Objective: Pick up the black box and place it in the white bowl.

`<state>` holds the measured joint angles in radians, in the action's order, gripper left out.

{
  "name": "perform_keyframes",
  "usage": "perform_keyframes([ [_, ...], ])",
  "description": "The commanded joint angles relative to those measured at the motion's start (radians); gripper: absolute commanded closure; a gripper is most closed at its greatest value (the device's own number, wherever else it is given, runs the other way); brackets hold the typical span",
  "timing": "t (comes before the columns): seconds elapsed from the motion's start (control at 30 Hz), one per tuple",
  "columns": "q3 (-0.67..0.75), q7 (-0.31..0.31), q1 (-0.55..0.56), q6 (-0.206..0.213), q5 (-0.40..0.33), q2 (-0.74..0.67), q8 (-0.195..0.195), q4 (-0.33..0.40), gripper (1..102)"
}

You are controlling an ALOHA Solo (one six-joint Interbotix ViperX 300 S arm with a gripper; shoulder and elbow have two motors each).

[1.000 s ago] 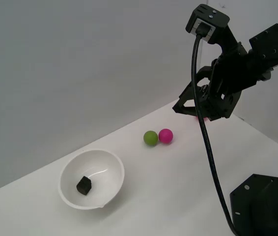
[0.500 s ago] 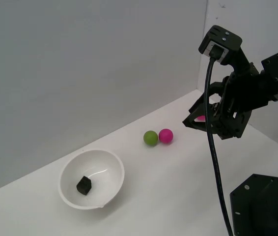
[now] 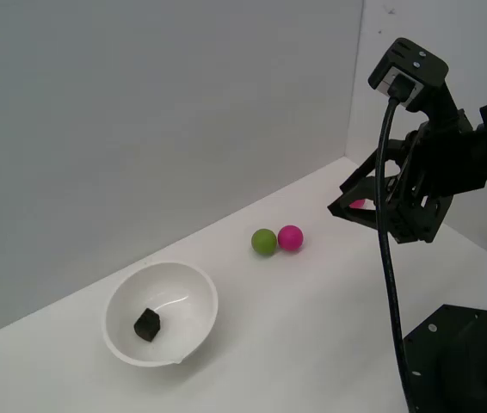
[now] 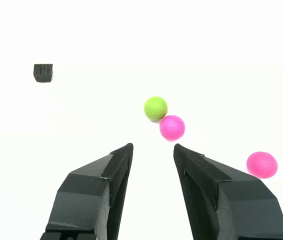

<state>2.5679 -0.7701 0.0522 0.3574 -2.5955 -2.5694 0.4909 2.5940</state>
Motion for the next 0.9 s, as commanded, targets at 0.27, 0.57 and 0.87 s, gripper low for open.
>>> perform_keyframes([
  [0.27,0.120,0.127,0.008,0.021,-0.097,-0.117,0.009,0.100,58],
  [0.57,0.169,0.135,0.006,0.020,-0.117,-0.166,0.005,0.120,58],
  [0.87,0.166,0.133,0.006,0.021,-0.118,-0.163,0.003,0.120,58],
])
